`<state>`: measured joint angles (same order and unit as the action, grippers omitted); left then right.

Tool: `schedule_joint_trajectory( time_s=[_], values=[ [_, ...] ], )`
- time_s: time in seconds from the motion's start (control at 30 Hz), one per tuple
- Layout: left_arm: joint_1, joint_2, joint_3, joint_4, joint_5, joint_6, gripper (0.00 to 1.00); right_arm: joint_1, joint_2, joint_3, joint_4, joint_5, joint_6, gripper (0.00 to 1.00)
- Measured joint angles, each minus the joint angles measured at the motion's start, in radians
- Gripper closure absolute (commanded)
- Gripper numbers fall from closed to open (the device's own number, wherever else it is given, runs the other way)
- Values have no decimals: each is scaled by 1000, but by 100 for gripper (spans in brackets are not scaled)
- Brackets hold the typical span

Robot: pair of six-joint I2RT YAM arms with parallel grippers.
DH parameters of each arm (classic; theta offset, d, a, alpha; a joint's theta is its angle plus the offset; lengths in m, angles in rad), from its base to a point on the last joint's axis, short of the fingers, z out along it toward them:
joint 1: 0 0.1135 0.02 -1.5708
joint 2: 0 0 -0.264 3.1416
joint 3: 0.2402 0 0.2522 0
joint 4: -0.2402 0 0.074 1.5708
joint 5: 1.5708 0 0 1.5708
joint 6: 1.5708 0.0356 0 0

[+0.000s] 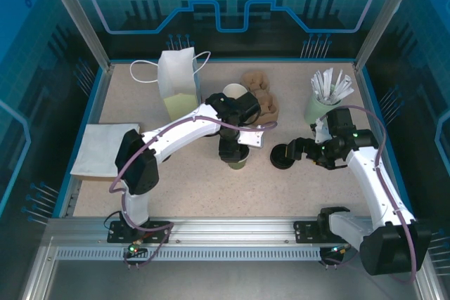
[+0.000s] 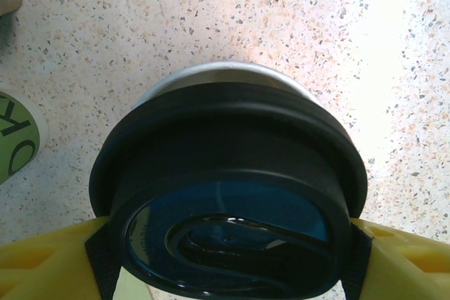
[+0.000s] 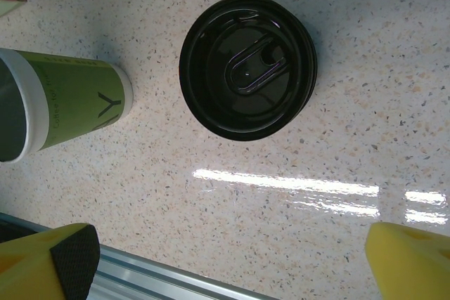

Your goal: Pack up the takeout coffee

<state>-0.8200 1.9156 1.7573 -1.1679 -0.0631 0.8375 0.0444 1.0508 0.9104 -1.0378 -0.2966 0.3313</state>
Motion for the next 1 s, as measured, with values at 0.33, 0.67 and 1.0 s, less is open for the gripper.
schedule_joint_trajectory(
  time_s=[0.33, 0.67, 1.0],
  values=[
    [0, 1, 27, -5, 8, 0, 10, 0, 0, 0, 0, -6, 0, 0],
    [15, -133, -53, 112, 50, -94, 9, -2, -5, -1, 16, -60, 2, 6],
    [86, -563, -367, 368, 83, -563, 15, 204, 20, 3, 122, -51, 115, 22]
  ],
)
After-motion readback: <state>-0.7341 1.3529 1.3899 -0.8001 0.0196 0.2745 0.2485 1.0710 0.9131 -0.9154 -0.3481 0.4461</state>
